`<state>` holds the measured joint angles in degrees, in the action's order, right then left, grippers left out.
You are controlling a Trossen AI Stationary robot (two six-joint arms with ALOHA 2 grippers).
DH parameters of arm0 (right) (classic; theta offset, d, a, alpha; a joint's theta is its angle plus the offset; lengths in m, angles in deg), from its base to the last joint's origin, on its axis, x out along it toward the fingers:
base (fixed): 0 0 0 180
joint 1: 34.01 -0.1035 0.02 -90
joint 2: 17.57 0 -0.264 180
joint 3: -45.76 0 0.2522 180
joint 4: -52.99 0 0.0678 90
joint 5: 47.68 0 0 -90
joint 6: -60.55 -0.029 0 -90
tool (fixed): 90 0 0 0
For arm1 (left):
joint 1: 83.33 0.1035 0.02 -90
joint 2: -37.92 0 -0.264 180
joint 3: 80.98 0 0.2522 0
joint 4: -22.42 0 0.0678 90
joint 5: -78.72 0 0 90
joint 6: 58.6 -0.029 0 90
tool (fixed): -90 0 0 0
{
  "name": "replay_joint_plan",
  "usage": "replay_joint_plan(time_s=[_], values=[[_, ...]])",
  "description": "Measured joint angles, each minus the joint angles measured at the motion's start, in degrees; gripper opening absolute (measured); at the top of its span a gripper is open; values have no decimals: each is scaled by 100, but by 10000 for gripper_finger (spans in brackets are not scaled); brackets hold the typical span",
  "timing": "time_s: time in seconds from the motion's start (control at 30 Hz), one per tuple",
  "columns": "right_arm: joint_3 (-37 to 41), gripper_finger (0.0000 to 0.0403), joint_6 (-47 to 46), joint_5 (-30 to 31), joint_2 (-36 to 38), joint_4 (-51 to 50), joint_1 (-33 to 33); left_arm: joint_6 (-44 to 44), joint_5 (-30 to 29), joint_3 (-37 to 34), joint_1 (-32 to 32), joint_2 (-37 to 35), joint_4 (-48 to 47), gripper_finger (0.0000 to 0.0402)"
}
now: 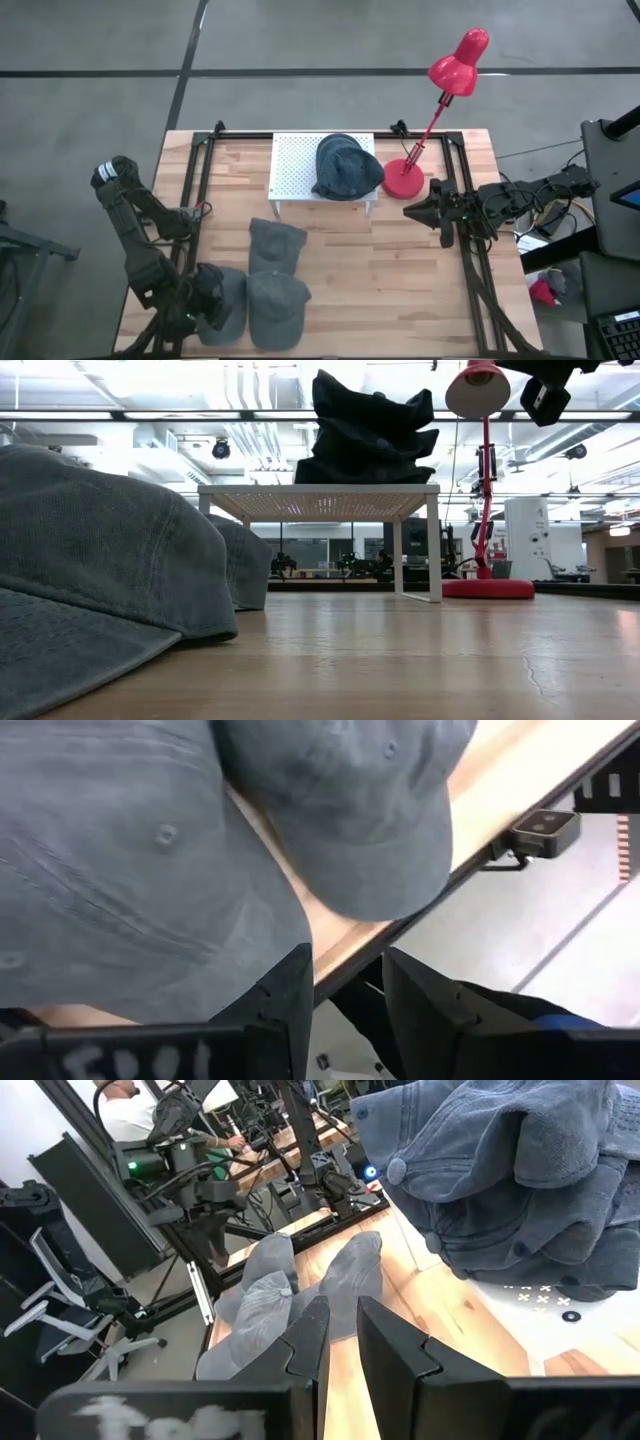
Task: Pick & Place hat
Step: Put the left gray cap on the shelf
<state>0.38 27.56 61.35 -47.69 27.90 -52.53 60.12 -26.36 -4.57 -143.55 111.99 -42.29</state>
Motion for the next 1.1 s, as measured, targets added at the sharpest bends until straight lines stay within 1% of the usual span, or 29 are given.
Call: replay_joint_plan(time_s=[0.63,0.7,0.87,1.0,1.1], values=[[0,52,39,2,0,4,2,28,-104,-7,11,15,48,115],[0,52,39,2,0,4,0,235,7,-4,15,15,64,115],[0,52,61,2,0,4,0,913,537,32,28,15,63,114],[0,52,61,2,0,4,0,1285,920,33,100,37,-288,114],[0,52,61,2,0,2,0,1371,1270,27,236,130,-709,114]])
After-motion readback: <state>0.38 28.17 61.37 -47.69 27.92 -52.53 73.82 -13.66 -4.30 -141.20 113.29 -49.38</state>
